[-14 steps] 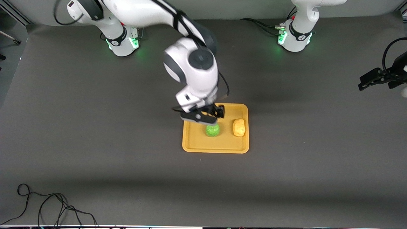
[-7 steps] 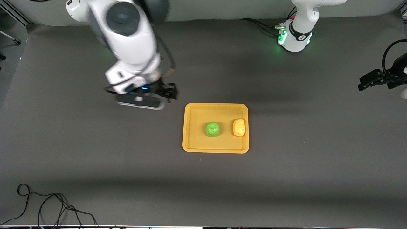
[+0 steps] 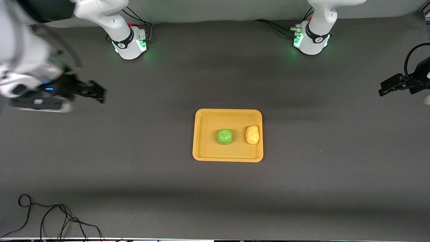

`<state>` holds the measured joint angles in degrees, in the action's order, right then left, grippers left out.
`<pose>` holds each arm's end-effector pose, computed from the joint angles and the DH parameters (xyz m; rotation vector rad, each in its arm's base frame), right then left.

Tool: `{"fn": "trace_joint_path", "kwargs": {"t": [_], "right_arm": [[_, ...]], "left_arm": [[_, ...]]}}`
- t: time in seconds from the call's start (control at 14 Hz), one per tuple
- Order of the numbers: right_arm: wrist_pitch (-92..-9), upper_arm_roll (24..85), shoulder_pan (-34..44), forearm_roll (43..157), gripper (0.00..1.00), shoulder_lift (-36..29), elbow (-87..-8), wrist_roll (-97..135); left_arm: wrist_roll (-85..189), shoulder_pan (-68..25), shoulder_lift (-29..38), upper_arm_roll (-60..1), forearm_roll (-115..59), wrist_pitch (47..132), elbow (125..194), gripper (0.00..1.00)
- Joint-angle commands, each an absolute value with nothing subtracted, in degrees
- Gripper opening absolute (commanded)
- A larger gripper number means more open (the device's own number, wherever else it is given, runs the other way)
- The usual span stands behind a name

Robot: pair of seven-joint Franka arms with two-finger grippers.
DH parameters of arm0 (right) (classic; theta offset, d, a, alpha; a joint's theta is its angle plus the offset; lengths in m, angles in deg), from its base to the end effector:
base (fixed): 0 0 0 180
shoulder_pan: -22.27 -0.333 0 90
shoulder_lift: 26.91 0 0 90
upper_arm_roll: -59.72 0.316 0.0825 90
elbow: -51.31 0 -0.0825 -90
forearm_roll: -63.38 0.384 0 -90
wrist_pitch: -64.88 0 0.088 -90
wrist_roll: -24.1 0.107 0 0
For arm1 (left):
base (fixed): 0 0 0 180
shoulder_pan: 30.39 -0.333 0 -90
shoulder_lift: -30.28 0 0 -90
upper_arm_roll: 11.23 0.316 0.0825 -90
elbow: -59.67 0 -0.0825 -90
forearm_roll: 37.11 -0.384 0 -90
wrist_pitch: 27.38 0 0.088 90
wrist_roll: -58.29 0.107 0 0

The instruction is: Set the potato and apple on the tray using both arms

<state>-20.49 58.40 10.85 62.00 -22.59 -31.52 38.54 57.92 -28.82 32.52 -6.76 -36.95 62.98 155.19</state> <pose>0.5617 0.0978 0.6337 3.1073 -0.1201 -0.0387 0.5399 0.0278 0.6010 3.1323 0.0893 -0.0798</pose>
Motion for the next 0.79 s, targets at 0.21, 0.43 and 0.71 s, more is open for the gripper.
{"fn": "trace_joint_path", "kwargs": {"t": [0.21, 0.43, 0.71], "right_arm": [[-21.8, 60.2, 21.8, 63.1, 1.0, -25.9, -35.8, 25.3], [-22.0, 58.0, 21.8, 63.0, 1.0, -25.7, -35.9, 24.7], [-22.0, 56.6, 21.5, 63.1, 1.0, -25.3, -35.3, 24.7]], "left_arm": [[58.4, -29.1, 32.3, -6.8, -36.4, 63.1, 155.5, 1.0], [57.3, -29.1, 32.3, -6.8, -36.3, 62.4, 155.6, 1.0], [57.3, -29.2, 31.8, -6.8, -36.3, 63.1, 155.6, 1.0]]}}
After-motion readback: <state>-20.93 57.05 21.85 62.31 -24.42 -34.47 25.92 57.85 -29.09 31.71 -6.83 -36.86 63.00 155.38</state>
